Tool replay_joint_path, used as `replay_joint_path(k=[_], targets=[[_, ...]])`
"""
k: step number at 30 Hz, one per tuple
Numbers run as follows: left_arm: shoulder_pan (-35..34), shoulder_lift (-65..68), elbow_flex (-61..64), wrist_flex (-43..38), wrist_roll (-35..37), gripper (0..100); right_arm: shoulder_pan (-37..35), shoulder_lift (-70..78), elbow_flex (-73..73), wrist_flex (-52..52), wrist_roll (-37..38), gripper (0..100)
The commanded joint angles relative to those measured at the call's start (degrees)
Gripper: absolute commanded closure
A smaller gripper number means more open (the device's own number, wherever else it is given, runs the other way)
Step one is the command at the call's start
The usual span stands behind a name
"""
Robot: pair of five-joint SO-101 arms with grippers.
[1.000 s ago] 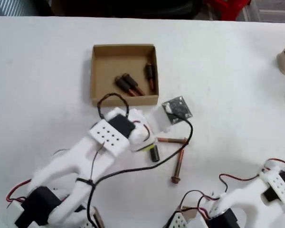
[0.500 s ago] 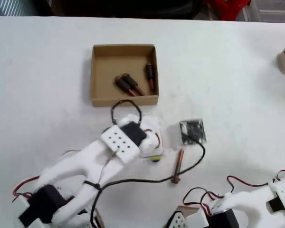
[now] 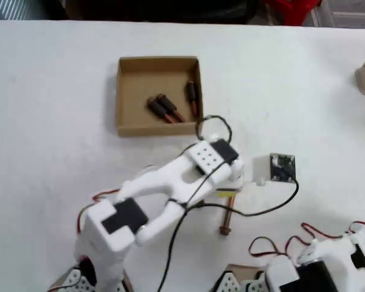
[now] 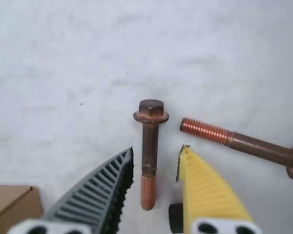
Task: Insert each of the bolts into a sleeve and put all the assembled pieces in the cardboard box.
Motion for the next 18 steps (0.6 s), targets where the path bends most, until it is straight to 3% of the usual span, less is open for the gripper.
replay_joint_path(k=[1, 7, 12, 18], targets=[[-0.31, 2.33, -6.95, 0.79, 0.88, 82, -1.01, 2.51, -0.88, -3.30, 1.41, 98.0], [-0.31, 5.58, -7.65, -2.02, 2.11, 83, -1.19, 3.91, -0.88, -5.05, 1.14, 98.0], [-0.22, 7.69, -7.74, -5.27, 2.11, 90, -1.19, 4.00, -1.41, -5.05, 0.97, 98.0], [0.66, 7.78, -7.74, -5.19, 2.11, 89, -1.19, 3.91, -1.49, -5.05, 0.97, 98.0]])
